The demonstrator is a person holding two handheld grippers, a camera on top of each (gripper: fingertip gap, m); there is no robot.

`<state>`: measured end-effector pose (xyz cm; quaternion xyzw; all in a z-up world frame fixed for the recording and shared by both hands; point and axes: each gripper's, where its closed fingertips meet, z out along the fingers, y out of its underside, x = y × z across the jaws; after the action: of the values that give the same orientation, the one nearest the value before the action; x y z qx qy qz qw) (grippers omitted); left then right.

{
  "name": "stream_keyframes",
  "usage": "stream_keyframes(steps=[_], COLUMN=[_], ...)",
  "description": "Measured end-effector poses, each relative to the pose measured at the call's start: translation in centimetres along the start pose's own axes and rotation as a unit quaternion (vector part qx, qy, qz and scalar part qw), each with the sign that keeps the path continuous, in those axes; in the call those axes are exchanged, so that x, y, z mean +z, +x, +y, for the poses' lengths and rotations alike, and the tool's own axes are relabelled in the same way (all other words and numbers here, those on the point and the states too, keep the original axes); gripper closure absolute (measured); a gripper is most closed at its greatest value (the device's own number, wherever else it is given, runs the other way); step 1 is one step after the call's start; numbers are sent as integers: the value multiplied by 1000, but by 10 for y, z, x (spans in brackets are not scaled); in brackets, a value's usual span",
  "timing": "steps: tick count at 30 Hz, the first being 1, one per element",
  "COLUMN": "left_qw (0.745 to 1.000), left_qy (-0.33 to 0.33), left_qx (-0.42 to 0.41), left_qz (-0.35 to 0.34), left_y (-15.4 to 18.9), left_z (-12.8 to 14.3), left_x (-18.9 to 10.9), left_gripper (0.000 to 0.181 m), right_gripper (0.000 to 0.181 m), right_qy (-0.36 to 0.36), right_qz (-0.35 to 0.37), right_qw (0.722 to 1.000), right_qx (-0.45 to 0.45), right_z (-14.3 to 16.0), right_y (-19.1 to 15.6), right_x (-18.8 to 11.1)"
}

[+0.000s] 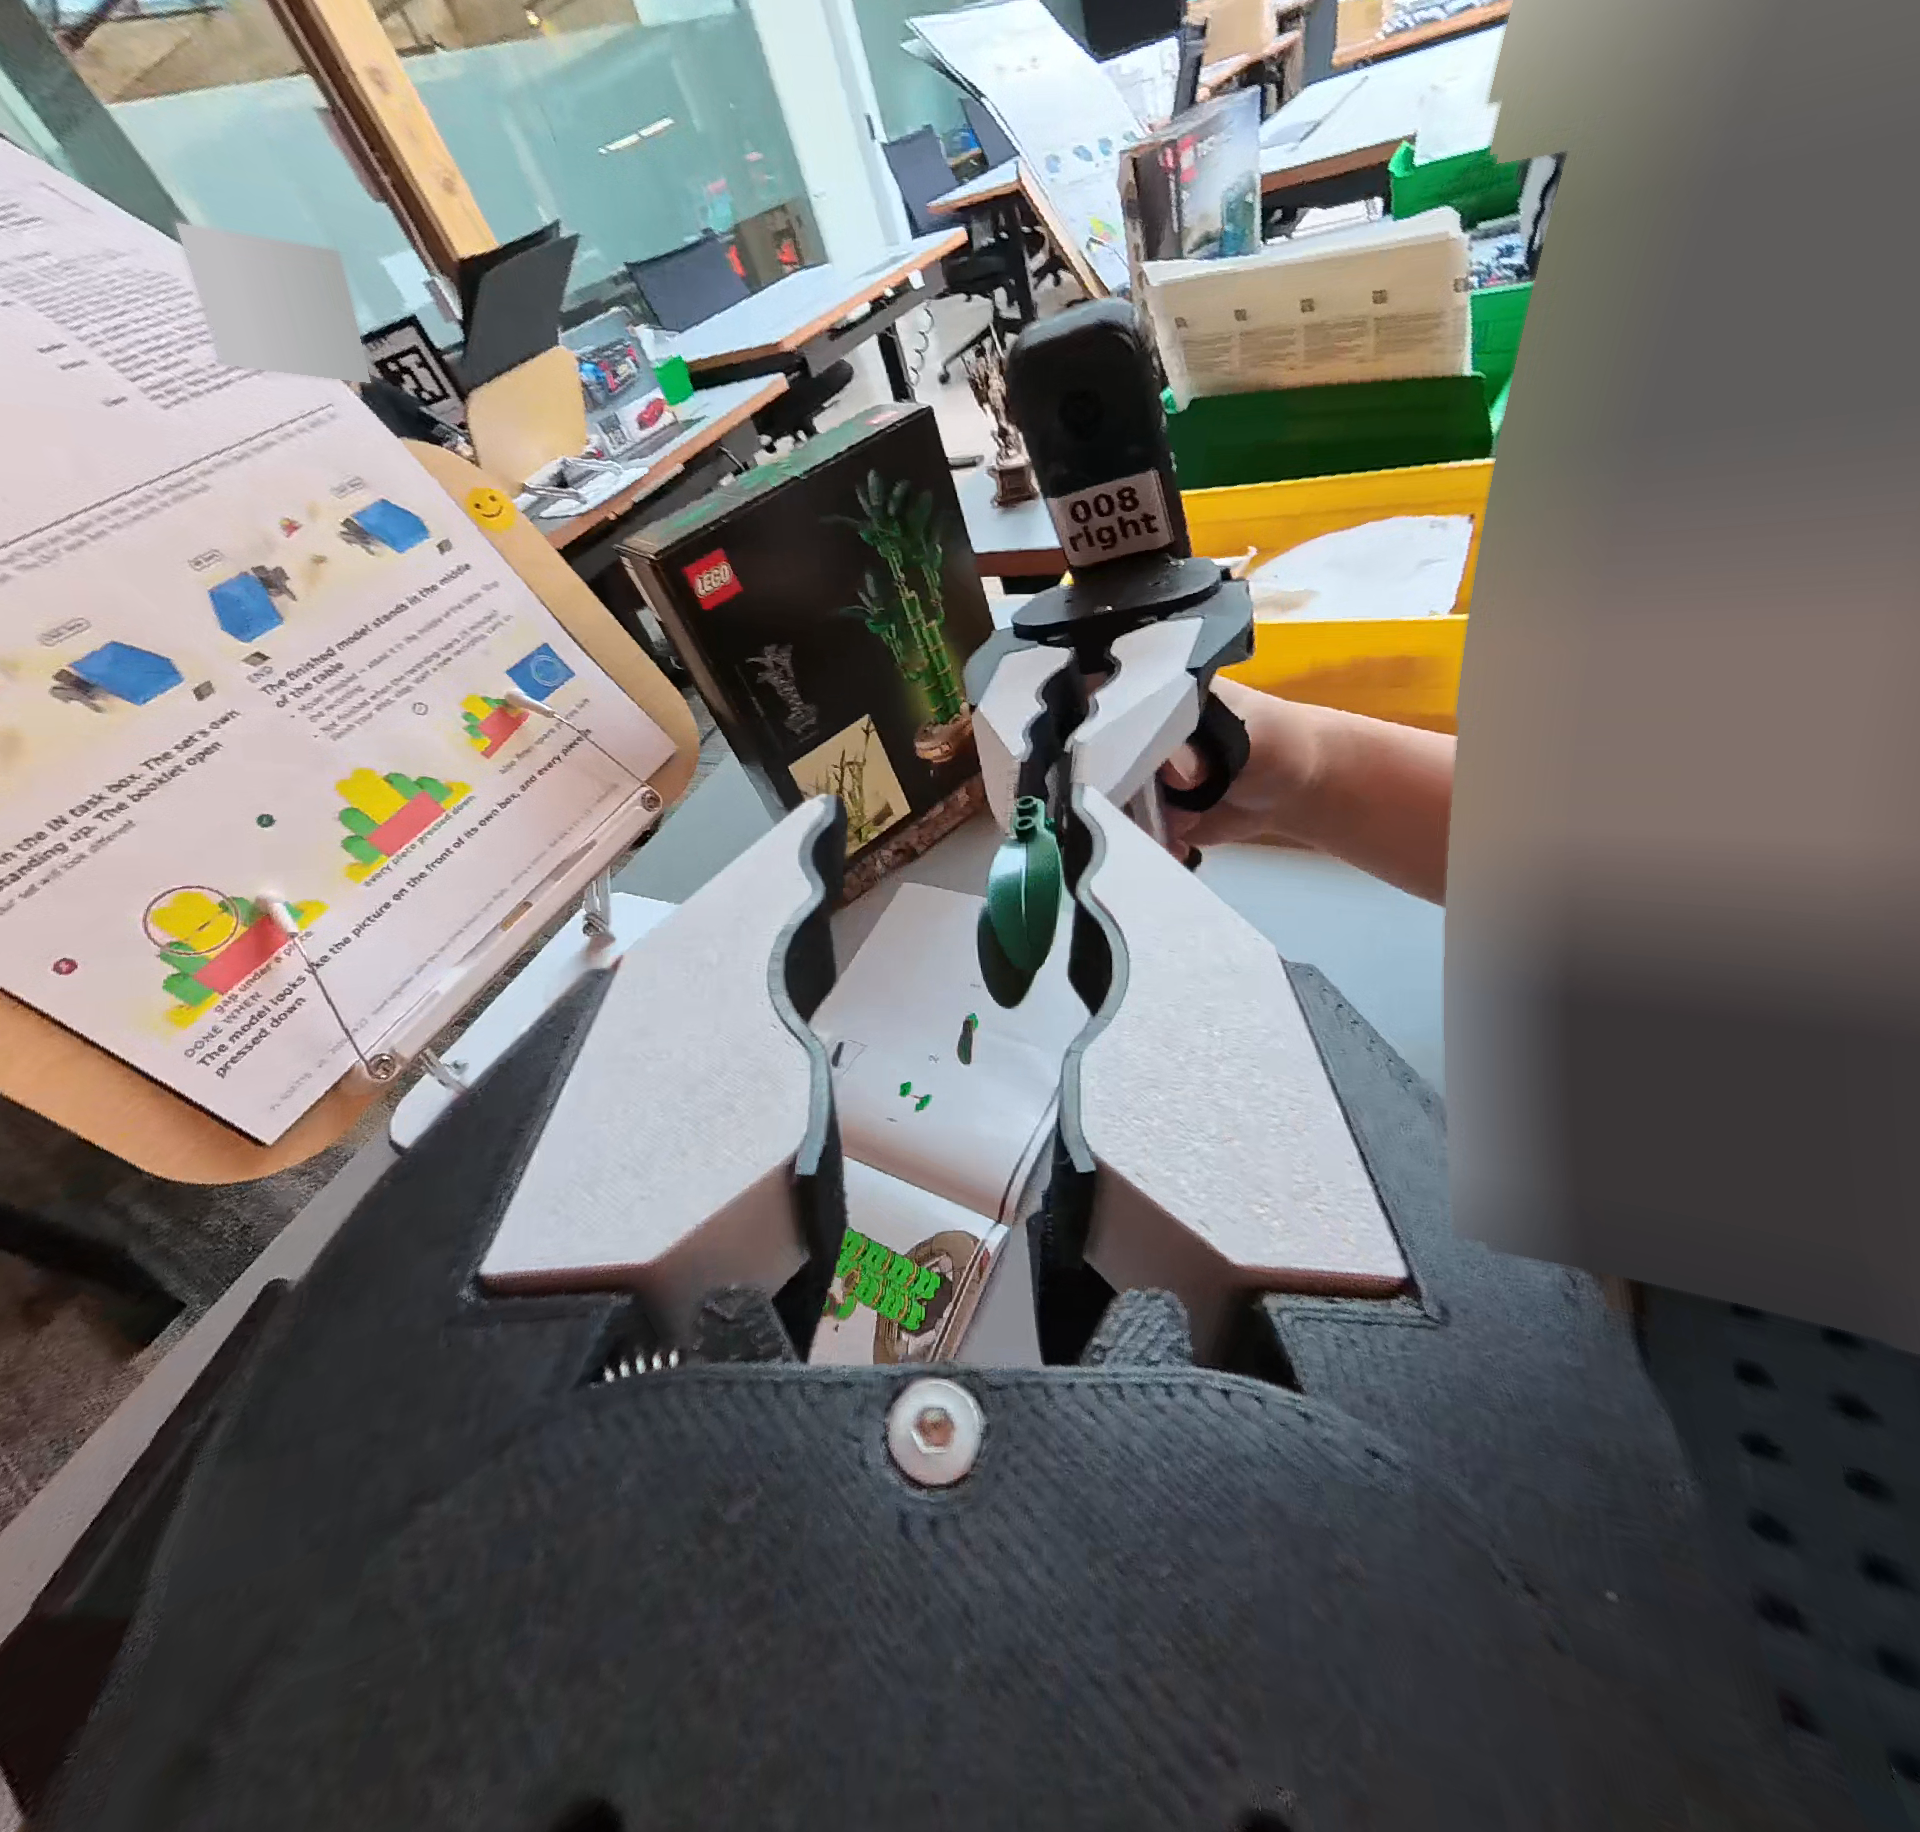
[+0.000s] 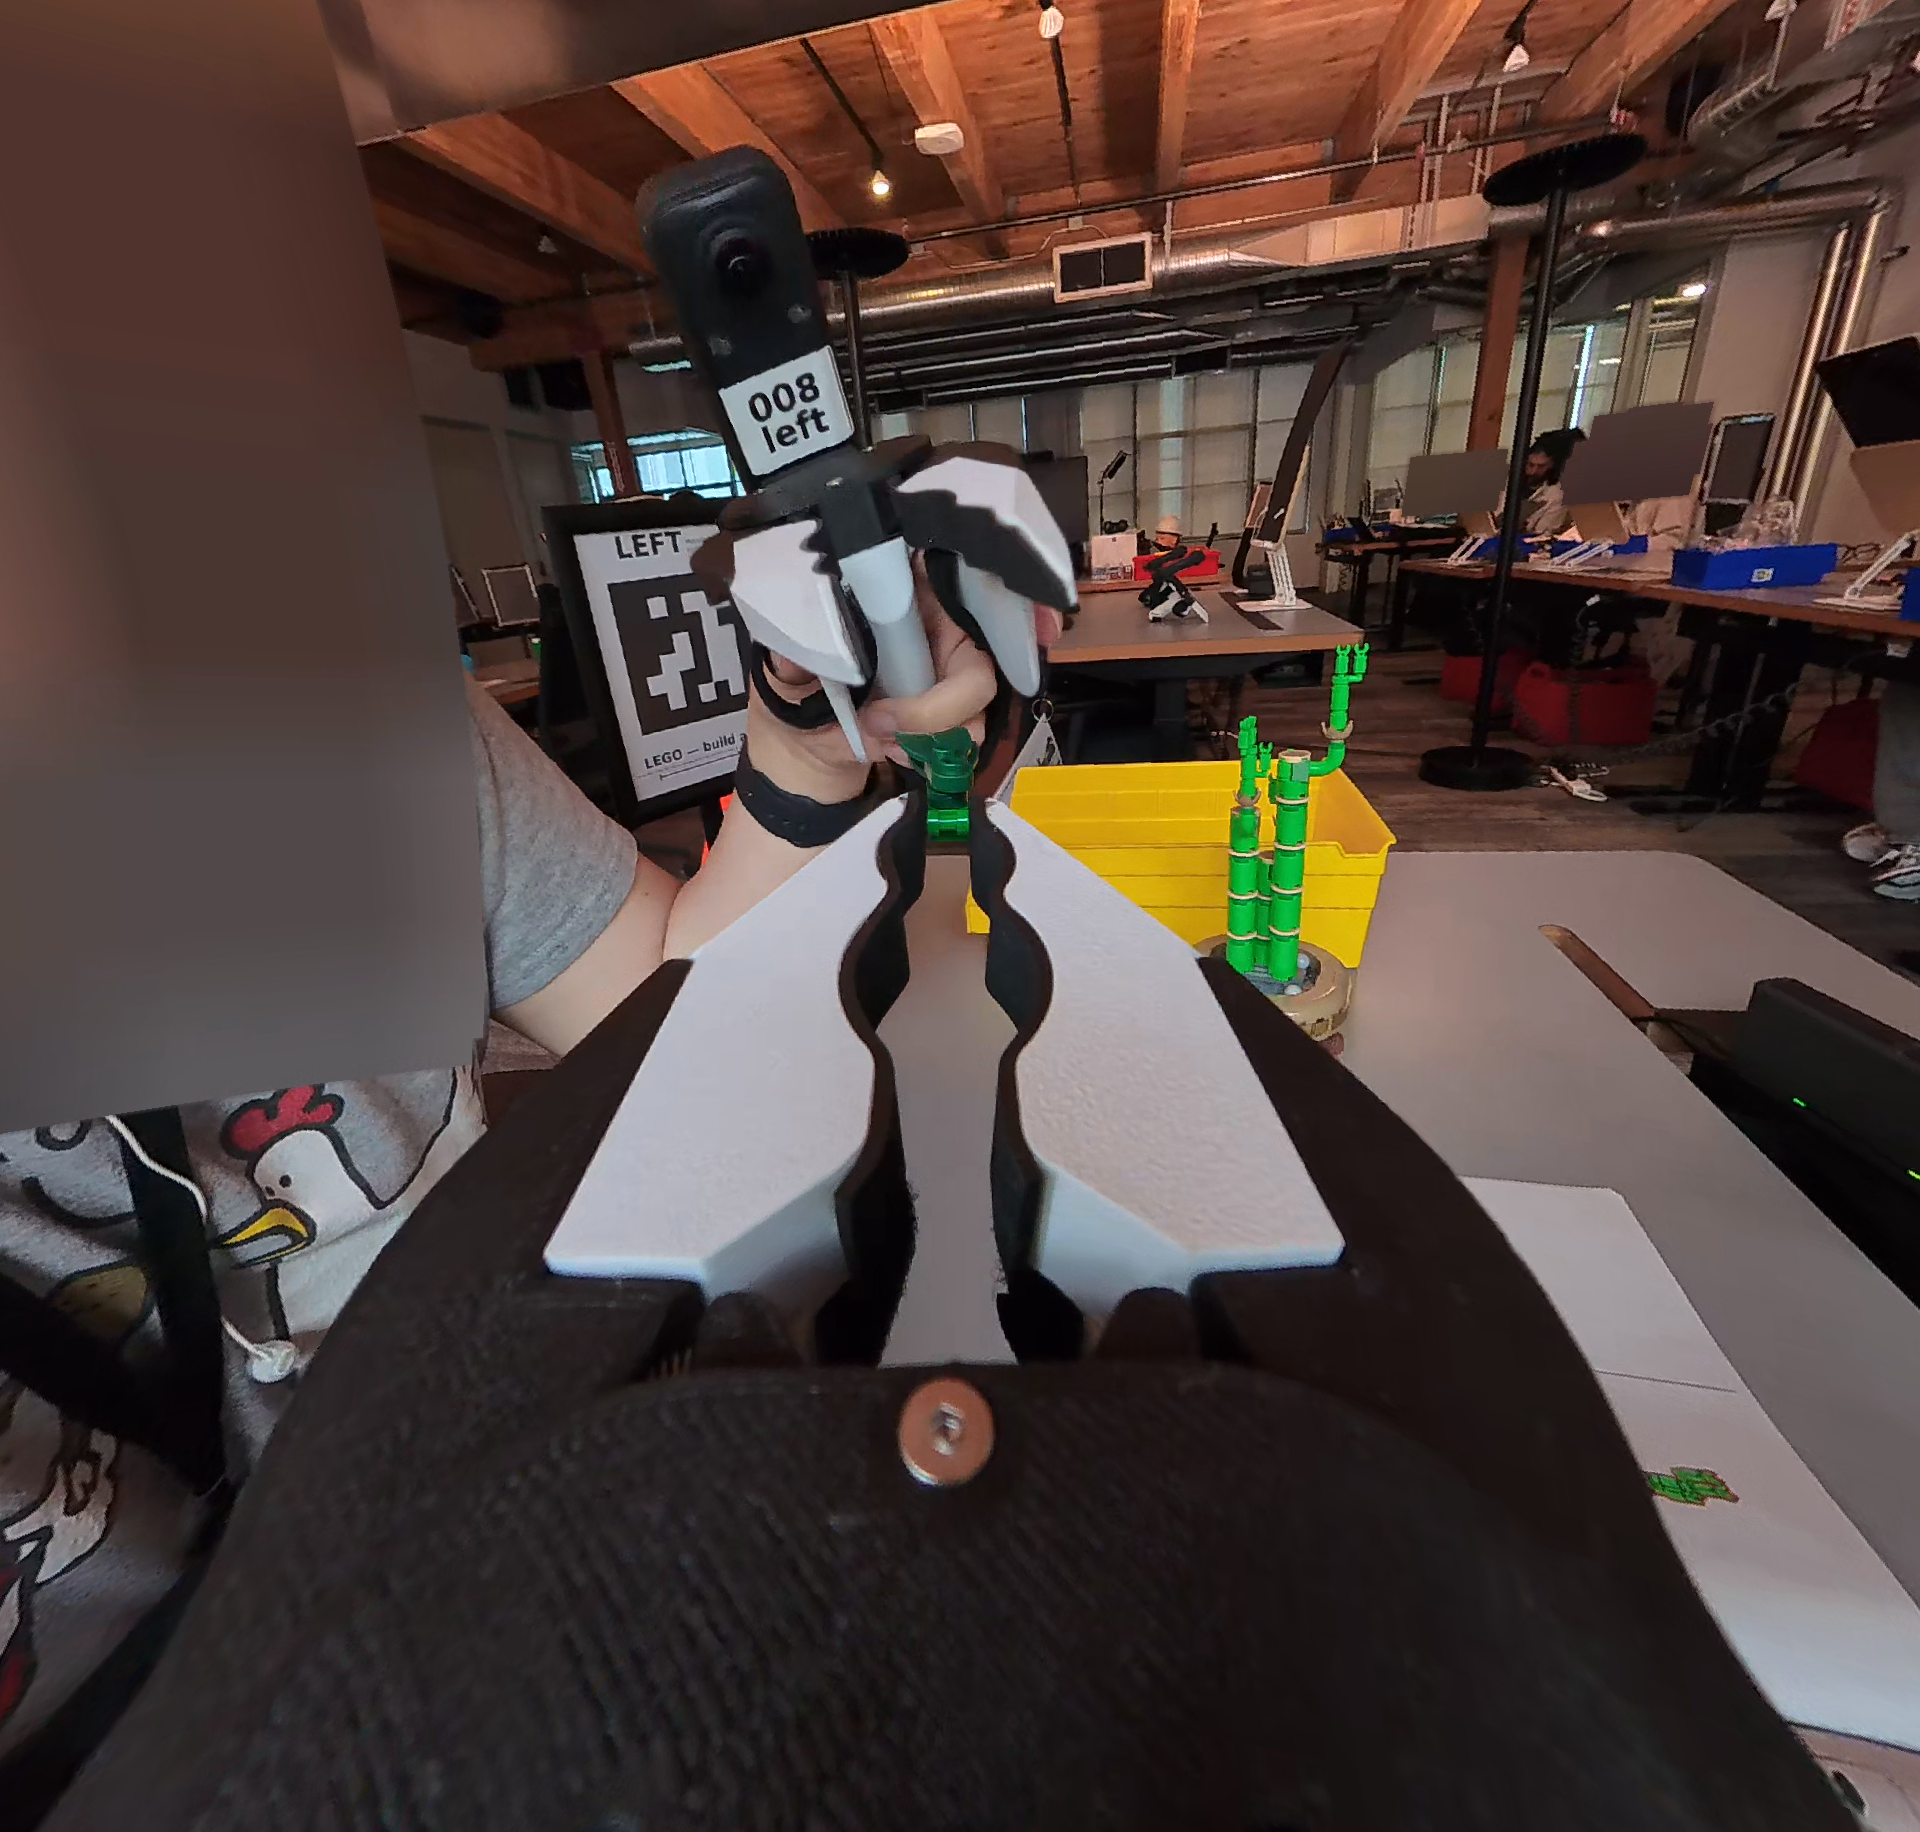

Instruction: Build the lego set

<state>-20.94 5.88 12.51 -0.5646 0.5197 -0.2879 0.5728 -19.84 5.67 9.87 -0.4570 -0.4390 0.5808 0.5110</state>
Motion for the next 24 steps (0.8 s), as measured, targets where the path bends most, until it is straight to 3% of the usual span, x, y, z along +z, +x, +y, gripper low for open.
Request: stream_keyframes(steps=[13, 24], left_qw=[997, 994], left_qy=[-61, -82], left_qx=[-17, -40], left_qz=[37, 64], left_y=[8, 15], left_z=[24, 32], left_x=[10, 12], left_gripper=[165, 164], right_gripper=[175, 175], right_qy=[-44, -60], right_qz=[3, 10], right_qw=[999, 998], right_qx=[-6, -13], right_z=[20, 25], right_y=[2, 3], right_x=[11, 12])
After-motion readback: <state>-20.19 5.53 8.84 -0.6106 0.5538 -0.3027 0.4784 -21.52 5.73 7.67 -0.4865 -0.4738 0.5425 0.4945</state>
